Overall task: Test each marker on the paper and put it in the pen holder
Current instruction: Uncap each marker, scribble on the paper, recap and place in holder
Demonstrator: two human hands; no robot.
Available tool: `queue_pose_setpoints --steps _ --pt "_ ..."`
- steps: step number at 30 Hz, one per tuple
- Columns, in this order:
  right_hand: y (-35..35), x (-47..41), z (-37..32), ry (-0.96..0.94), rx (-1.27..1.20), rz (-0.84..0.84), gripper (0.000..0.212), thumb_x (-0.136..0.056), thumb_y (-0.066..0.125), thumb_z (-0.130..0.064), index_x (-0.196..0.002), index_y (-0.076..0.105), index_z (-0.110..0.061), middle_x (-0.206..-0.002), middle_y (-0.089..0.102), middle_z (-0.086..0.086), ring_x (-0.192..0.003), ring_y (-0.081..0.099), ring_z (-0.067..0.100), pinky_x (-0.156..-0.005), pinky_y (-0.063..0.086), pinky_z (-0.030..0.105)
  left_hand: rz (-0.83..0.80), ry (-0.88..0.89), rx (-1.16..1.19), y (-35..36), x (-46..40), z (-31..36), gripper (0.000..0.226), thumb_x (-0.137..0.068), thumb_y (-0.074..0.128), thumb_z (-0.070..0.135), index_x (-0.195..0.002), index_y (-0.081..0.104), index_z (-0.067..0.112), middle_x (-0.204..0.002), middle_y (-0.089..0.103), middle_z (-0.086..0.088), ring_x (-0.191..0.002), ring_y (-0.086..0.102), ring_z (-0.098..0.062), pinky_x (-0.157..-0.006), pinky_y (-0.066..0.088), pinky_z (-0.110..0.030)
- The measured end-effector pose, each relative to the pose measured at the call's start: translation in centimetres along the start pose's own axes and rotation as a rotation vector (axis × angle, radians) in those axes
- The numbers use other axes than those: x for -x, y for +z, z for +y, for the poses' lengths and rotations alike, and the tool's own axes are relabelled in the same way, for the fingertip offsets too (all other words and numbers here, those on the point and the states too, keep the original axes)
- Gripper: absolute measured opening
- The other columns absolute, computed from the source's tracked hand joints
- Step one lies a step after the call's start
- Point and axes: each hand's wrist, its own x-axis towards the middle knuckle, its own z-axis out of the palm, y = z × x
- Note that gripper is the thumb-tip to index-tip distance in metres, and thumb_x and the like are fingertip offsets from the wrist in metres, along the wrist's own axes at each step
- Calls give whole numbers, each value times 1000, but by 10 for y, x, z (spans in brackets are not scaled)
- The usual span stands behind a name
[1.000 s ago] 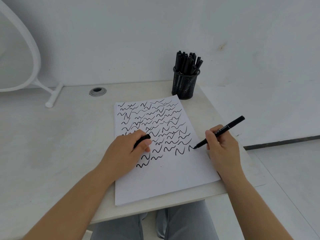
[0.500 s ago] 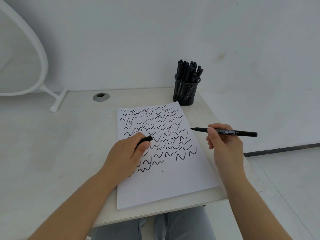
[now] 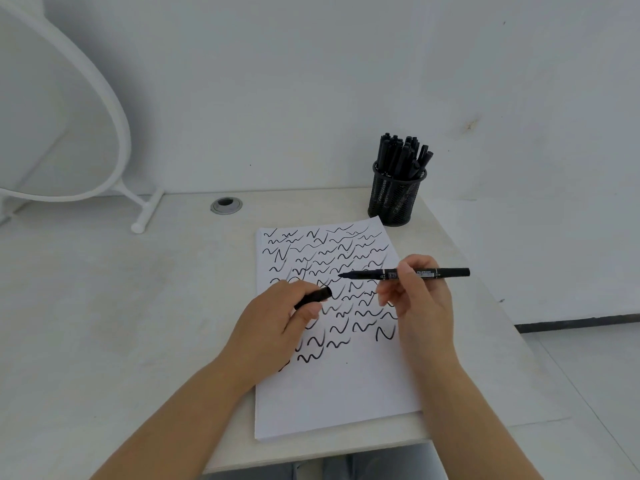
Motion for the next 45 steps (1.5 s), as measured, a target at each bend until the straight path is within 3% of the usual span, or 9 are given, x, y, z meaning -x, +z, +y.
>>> queue_pose_setpoints --steps 3,8,16,20,24,31,34,39,45 --pt "-3 0 0 10 -22 -32 4 -77 51 -14 -76 49 -12 -51 58 5 -47 52 14 -48 44 21 -4 -5 2 1 -1 0 20 -87 40 39 -100 55 37 -81 59 12 -74 49 -2 -63 34 -9" --pt "-6 2 3 25 21 -40 8 -80 50 -11 -73 48 -13 -48 56 2 -44 49 13 -47 43 19 -4 3 4 0 -1 2 21 -87 40 38 -100 56 35 -81 60 12 -79 50 -6 -64 36 -10" --pt "-3 5 3 34 114 -79 4 -75 53 -17 -73 50 -16 -48 58 -1 -45 51 12 -48 43 19 -11 21 -11 -1 -1 7 23 -86 41 37 -100 58 31 -79 58 12 -77 46 2 -64 33 -7" --pt "-1 8 1 -5 236 -151 21 -85 59 -2 -72 56 -17 -50 57 -4 -46 51 8 -49 43 15 2 39 -38 -1 -1 7 22 -87 42 37 -98 60 30 -74 52 21 -77 45 5 -65 32 -7" --pt "3 10 -1 21 305 -287 17 -83 60 3 -76 60 -13 -50 56 -7 -46 50 9 -49 42 15 18 72 -65 -2 -2 8 29 -89 38 46 -96 60 28 -72 51 22 -78 45 0 -63 33 -12" --pt "3 13 -1 71 209 -280 11 -83 60 -18 -76 60 -10 -56 64 3 -50 56 14 -45 44 21 58 85 23 -2 -1 10 41 -85 31 53 -85 61 25 -63 48 15 -68 44 -5 -58 32 -16" --pt "4 13 0 67 224 -277 9 -86 59 -11 -77 60 -10 -56 64 3 -49 56 13 -46 45 21 59 70 37 -2 -1 10 42 -84 31 53 -80 61 24 -62 47 13 -66 46 -4 -58 33 -14" --pt "5 13 -1 47 251 -272 17 -89 52 -3 -75 57 -10 -53 61 2 -44 48 8 -42 38 15 -3 16 107 -4 -2 14 21 -85 39 48 -71 52 38 -57 45 10 -56 45 -4 -52 31 -13" --pt "6 16 1 28 234 -324 15 -90 53 -3 -78 57 -11 -55 60 -2 -48 48 10 -46 40 17 -39 -62 282 -4 -2 15 23 -85 42 33 -67 56 29 -47 40 11 -42 39 -5 -44 28 -9"
